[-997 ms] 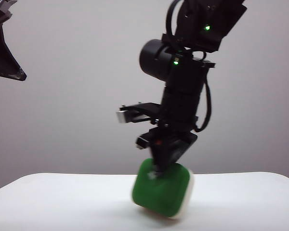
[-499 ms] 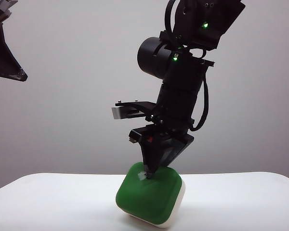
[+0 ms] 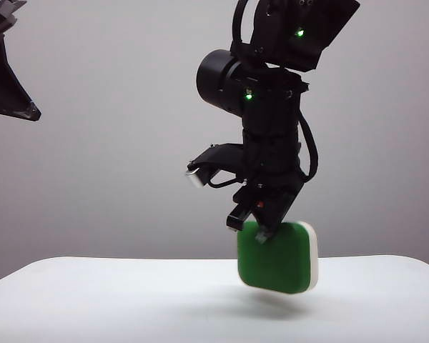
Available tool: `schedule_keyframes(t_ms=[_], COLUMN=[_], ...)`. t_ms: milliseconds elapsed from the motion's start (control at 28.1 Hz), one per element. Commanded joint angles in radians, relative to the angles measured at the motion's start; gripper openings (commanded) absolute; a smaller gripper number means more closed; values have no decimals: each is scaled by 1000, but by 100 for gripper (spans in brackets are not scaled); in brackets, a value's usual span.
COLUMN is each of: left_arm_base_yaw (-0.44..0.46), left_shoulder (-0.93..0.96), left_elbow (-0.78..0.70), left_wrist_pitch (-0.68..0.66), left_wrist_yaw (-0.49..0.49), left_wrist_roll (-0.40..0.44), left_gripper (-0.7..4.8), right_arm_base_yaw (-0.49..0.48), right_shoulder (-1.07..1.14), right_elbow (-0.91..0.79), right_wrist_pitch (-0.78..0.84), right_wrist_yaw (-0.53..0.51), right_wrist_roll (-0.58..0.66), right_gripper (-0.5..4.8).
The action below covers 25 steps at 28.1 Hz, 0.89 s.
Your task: Pick up the foam mahjong on the table and turn it over.
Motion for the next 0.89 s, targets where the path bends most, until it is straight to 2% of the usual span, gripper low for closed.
schedule_keyframes(t_ms=[36,142,427,463,570,606,890], left_arm_base_yaw=[-1,-1,-1,-1,-1,-1,-1], left_shoulder=[-3,-3,-3,-3,-3,-3,-3], left_elbow=[6,6,6,6,6,6,6], left_wrist_pitch=[22,21,22,21,20,20,13], left_wrist_yaw=[2,3,3,3,3,3,3], left_wrist_roll=[4,4,5,5,4,4,4], left_gripper=[-5,-5,-4,-5,-5,-5,-5], right_arm_base_yaw=[7,24,101,109,134,135,138], right_shoulder=[-4,2,42,49,51,51,5], right_elbow=[3,2,1,1,1,2,3], right_wrist_pitch=[29,24,-11,-13,-22,-10,54], right_wrist_yaw=[20,6,-190,-226,-383,-387,-407], right_wrist_roll=[-8,-1,54,56,103,107,122], right_gripper=[-1,-1,2,21,196,215,222])
